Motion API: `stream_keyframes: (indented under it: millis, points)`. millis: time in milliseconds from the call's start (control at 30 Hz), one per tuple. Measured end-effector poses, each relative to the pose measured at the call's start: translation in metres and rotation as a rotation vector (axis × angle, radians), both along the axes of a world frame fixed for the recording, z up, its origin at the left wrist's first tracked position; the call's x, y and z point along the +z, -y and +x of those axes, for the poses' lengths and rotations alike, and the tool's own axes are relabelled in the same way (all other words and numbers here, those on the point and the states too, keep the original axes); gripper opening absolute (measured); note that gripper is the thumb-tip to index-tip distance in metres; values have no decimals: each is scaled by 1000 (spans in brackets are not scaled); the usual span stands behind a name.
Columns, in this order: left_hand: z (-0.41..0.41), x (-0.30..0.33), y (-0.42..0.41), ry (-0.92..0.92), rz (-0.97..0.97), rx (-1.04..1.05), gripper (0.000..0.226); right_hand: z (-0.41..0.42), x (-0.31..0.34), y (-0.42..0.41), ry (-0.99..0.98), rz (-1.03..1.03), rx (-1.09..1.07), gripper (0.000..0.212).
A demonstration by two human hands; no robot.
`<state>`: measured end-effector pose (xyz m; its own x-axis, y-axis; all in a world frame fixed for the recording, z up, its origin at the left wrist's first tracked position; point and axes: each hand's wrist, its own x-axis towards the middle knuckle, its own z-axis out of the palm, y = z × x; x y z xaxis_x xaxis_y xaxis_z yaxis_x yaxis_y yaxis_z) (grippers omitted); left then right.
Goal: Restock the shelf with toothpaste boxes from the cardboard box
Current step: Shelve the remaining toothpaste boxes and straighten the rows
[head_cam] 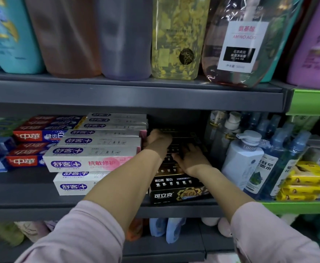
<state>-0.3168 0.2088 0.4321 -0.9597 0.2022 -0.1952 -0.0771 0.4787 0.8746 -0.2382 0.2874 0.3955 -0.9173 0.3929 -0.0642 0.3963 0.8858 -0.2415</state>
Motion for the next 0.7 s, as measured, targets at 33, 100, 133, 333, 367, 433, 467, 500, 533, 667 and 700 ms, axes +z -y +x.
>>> stream_keyframes:
  millis: [33, 100, 133, 333, 367, 433, 467, 500, 533, 667, 700]
  points:
    - [1, 4, 0, 14, -13, -8, 21, 0, 0, 0, -2, -9, -2, 63]
    - [2, 6, 0, 5, -69, -18, 23, 0, 0, -1, -5, -24, -3, 62]
    - [1, 5, -1, -5, -95, -18, 25, 0, 0, -1, -4, -31, -3, 63]
    - [-2, 12, 1, -7, -50, -11, 25, -1, -3, -3, -26, -92, -2, 66]
    - [-2, 12, 2, -17, 2, 6, 28, -1, -4, -3, -40, -113, -4, 67]
    - [-4, 9, 2, -25, 77, 26, 37, 1, -4, -4, -62, -147, -2, 67]
    - [-3, 9, 3, -25, 106, 34, 37, 1, -3, -3, -66, -158, 1, 68]
    - [-3, 9, 3, -30, 104, 39, 33, 2, -2, -3, -63, -164, 1, 69]
    - [-2, 11, 4, -47, 93, 37, 26, 2, 0, -2, -56, -163, -1, 70]
    - [1, 22, 3, -110, 86, 11, 36, 1, 10, 0, -82, -181, -27, 80]
    - [5, 26, 3, -100, 60, 1, 35, 1, 12, 0, -101, -207, -38, 84]
